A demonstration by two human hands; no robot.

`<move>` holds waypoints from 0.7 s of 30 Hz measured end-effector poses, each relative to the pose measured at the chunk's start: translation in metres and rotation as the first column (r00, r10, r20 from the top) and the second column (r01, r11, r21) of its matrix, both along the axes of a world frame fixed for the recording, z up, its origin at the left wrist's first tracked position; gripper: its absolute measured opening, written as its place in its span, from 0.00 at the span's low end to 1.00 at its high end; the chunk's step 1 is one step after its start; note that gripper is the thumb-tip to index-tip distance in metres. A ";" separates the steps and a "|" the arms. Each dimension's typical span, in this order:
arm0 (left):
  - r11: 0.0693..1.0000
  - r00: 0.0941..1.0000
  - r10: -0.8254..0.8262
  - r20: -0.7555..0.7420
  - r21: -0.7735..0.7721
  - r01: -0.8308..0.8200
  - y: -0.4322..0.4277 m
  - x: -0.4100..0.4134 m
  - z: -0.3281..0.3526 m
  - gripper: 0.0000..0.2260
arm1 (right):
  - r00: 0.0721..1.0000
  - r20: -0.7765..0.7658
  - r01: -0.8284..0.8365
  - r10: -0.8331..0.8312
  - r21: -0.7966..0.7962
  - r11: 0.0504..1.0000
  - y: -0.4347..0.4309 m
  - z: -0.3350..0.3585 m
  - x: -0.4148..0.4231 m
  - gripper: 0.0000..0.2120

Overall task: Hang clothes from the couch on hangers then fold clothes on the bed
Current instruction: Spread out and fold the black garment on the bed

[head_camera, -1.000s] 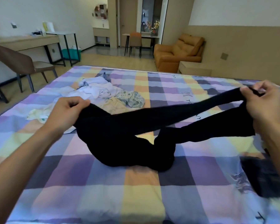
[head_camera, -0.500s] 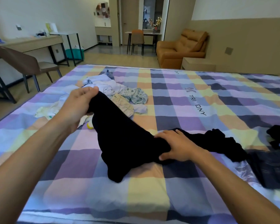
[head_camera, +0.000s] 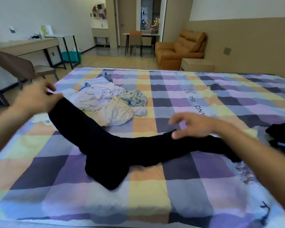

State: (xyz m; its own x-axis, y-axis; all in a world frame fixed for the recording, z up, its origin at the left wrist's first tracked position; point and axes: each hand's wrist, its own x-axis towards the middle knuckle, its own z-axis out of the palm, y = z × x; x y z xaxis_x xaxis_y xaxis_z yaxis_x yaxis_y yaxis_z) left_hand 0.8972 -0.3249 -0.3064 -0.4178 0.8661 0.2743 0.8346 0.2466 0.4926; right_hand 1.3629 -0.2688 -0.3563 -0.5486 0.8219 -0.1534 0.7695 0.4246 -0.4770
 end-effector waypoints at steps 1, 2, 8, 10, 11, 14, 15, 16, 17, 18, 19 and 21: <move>0.999 0.986 -0.033 -0.163 -0.008 0.032 0.003 0.011 -0.017 0.17 | 0.997 0.075 -0.012 0.013 -0.014 1.000 -0.004 -0.029 -0.009 0.26; 0.993 0.965 -0.122 -0.230 -0.036 0.116 -0.002 0.030 -0.035 0.20 | 0.991 0.129 -0.035 0.034 0.005 0.999 -0.006 -0.057 -0.018 0.28; 0.776 0.730 -0.615 -0.298 -0.394 0.493 -0.027 0.140 -0.139 0.33 | 0.999 -0.035 0.034 -0.027 0.214 0.976 -0.001 -0.078 -0.030 0.15; 0.837 0.745 -0.547 -0.381 -0.285 0.468 -0.016 0.138 -0.150 0.17 | 0.999 -0.044 0.030 -0.021 0.223 0.974 0.000 -0.051 -0.023 0.16; 0.854 0.776 -0.520 -0.355 -0.202 0.480 -0.012 0.135 -0.147 0.09 | 0.998 -0.056 0.041 -0.027 0.247 0.968 0.001 -0.038 -0.018 0.15; 0.839 0.831 -0.538 -0.138 0.009 0.545 -0.003 0.125 -0.111 0.10 | 0.981 -0.185 0.116 -0.061 0.298 0.948 0.000 0.004 -0.007 0.12; 0.817 0.821 -0.567 -0.062 0.087 0.571 -0.001 0.124 -0.092 0.12 | 0.969 -0.239 0.146 -0.069 0.319 0.936 0.001 0.018 -0.006 0.11; 0.795 0.802 -0.597 0.015 0.146 0.588 -0.001 0.125 -0.070 0.13 | 0.954 -0.289 0.182 -0.079 0.349 0.919 0.002 0.032 -0.005 0.10; 0.777 0.779 -0.621 0.088 0.202 0.596 0.001 0.126 -0.049 0.13 | 0.935 -0.344 0.222 -0.086 0.378 0.899 0.004 0.046 -0.005 0.09; 0.768 0.758 -0.634 0.156 0.242 0.593 0.005 0.125 -0.029 0.13 | 0.915 -0.395 0.253 -0.081 0.408 0.877 0.006 0.061 -0.007 0.08; 0.766 0.740 -0.638 0.212 0.275 0.581 0.009 0.125 -0.009 0.12 | 0.898 -0.435 0.280 -0.068 0.445 0.851 0.009 0.075 -0.009 0.07; 0.769 0.727 -0.633 0.265 0.316 0.555 0.019 0.124 0.024 0.13 | 0.882 -0.468 0.334 -0.052 0.543 0.771 0.020 0.096 -0.018 0.05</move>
State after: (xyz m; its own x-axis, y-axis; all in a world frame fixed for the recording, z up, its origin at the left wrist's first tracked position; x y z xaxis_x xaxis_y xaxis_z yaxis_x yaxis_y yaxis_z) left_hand 1.0210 -0.3055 -0.2825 0.0664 0.9084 0.4128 0.5449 -0.3796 0.7477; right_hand 1.3450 -0.2491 -0.2604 -0.2608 0.7595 0.5959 0.6617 0.5901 -0.4626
